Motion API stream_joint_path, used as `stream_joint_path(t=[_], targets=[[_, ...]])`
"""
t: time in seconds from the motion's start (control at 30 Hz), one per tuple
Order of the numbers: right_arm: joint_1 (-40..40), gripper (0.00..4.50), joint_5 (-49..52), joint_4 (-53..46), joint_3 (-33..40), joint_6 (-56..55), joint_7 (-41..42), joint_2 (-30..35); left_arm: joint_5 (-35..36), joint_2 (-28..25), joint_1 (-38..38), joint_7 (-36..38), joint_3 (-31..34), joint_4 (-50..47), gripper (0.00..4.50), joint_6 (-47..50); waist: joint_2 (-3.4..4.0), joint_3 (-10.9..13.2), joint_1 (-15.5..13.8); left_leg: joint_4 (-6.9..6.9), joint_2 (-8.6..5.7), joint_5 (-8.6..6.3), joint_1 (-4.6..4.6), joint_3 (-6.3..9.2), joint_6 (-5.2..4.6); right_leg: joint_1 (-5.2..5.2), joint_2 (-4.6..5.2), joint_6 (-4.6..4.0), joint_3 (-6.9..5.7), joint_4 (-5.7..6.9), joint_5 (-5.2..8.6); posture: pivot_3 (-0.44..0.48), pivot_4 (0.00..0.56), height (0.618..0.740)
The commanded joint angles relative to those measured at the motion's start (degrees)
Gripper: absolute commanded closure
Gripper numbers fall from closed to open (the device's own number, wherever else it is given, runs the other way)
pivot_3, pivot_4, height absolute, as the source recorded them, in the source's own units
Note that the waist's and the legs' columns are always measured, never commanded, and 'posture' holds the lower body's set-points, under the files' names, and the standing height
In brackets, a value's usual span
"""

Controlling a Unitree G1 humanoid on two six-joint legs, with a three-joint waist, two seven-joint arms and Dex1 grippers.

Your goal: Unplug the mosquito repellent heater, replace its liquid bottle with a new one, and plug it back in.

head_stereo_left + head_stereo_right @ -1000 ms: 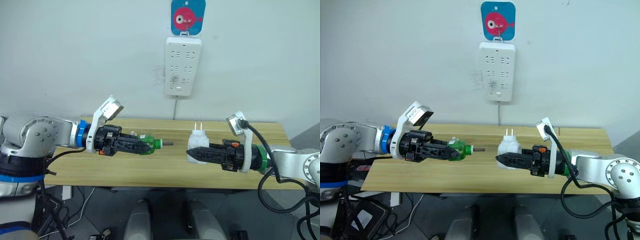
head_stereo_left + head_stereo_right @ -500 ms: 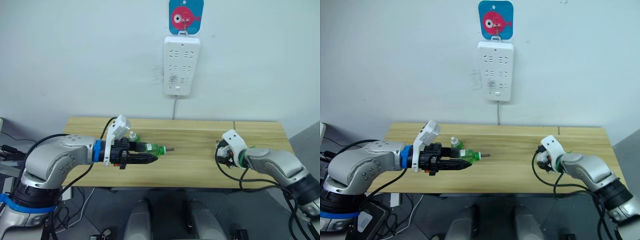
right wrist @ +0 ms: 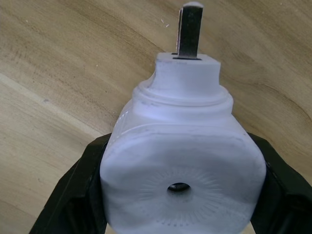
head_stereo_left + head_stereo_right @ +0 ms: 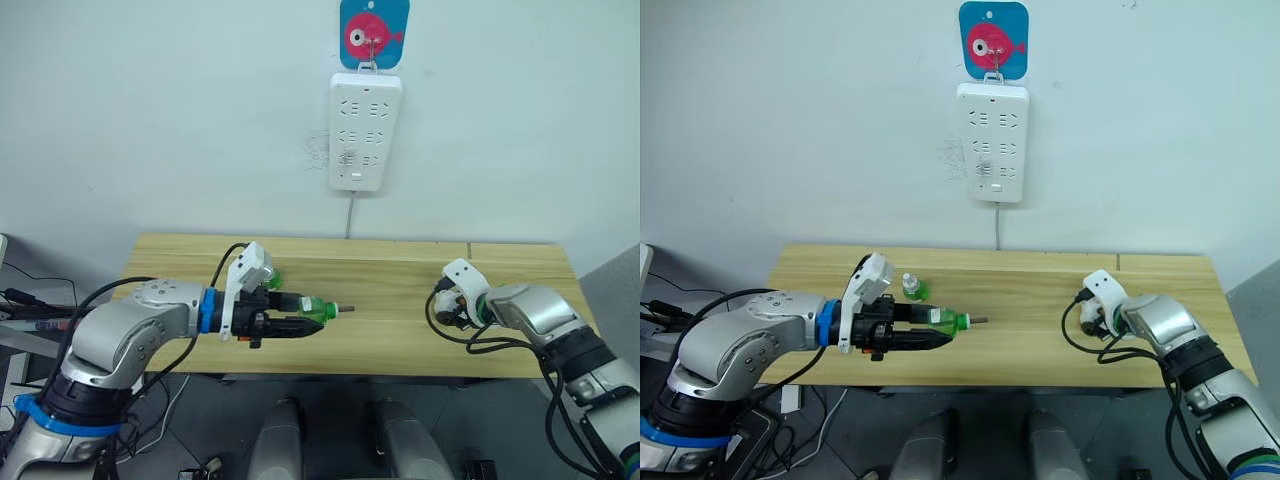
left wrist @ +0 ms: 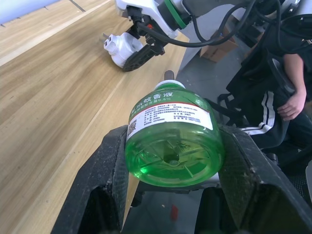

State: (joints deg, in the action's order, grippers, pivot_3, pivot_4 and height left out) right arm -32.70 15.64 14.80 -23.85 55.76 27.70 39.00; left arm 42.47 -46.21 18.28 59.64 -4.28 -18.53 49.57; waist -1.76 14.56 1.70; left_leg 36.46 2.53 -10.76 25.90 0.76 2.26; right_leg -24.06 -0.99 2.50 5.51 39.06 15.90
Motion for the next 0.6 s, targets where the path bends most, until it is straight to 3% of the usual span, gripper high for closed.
stream_joint_path(t=[0.03, 0.2, 0.3, 0.4, 0.47, 0.53, 0.6], targets=[[-0.10, 0.10, -1.54, -2.44, 3.19, 1.70, 0.94, 0.56, -0.52, 0.16, 0.19, 0.93, 0.40, -1.05, 2.28, -1.53, 0.00, 0.00, 0.01, 0.00, 0.00, 0.00, 0.00, -0.01, 0.00, -0.01, 0.00, 0.00, 0.01, 0.00, 0.00, 0.029, 0.253, 0.740], [1.99, 0.00, 0.25, -12.89, 9.25, 7.94, 2.14, 3.51, -1.40, 0.71, 0.83, 1.56, 0.39, 0.36, 2.28, -2.70, 0.01, 0.00, 0.03, -0.02, 0.00, 0.00, 0.02, 0.01, 0.00, -0.02, 0.02, -0.04, 0.00, 0.00, -0.02, 0.014, 0.242, 0.740], [5.32, 0.00, 4.65, -27.01, 18.06, 14.92, 3.12, 6.39, -1.27, 2.82, 1.32, 0.29, 1.39, 1.05, 2.28, -3.71, 0.01, 0.00, -0.15, -0.05, 0.01, 0.00, 0.03, 0.06, 0.00, -0.01, 0.04, -0.02, -0.05, 0.00, -0.01, 0.010, 0.230, 0.740], [7.00, 0.00, 11.48, -37.09, 29.67, 22.06, 4.15, 3.66, -1.44, 5.63, 1.12, -1.63, 2.50, 0.94, 2.28, -5.85, 0.00, 0.00, -0.06, -0.05, 0.01, 0.00, 0.04, 0.05, 0.00, 0.00, 0.05, -0.01, -0.03, -0.01, -0.01, 0.000, 0.228, 0.740], [8.88, 0.00, 16.91, -44.44, 40.15, 25.80, 4.24, -1.96, -3.86, 10.23, 1.37, -5.53, 3.01, 1.16, 2.28, -11.23, 0.01, -0.01, -0.03, -0.04, 0.01, 0.00, 0.03, 0.06, 0.01, 0.03, 0.04, 0.00, -0.05, -0.01, -0.02, -0.012, 0.226, 0.740], [10.33, 0.00, 23.22, -50.50, 51.13, 25.87, 1.12, -14.53, -8.38, 14.74, 1.43, -8.23, 2.47, 1.80, 2.28, -19.15, -0.06, -0.05, -0.02, -0.01, 0.01, 0.00, 0.01, 0.11, 0.01, 0.07, 0.01, 0.01, -0.09, 0.00, -0.03, -0.020, 0.225, 0.740], [11.21, 0.00, 27.67, -55.33, 57.28, 26.56, -2.24, -25.44, -11.87, 18.09, 1.38, -9.52, 1.51, 2.54, 2.28, -25.12, -0.05, -0.07, 0.17, 0.00, 0.06, 0.00, -0.01, 0.19, 0.01, 0.12, -0.05, -0.03, -0.14, -0.01, -0.08, -0.028, 0.227, 0.740]])
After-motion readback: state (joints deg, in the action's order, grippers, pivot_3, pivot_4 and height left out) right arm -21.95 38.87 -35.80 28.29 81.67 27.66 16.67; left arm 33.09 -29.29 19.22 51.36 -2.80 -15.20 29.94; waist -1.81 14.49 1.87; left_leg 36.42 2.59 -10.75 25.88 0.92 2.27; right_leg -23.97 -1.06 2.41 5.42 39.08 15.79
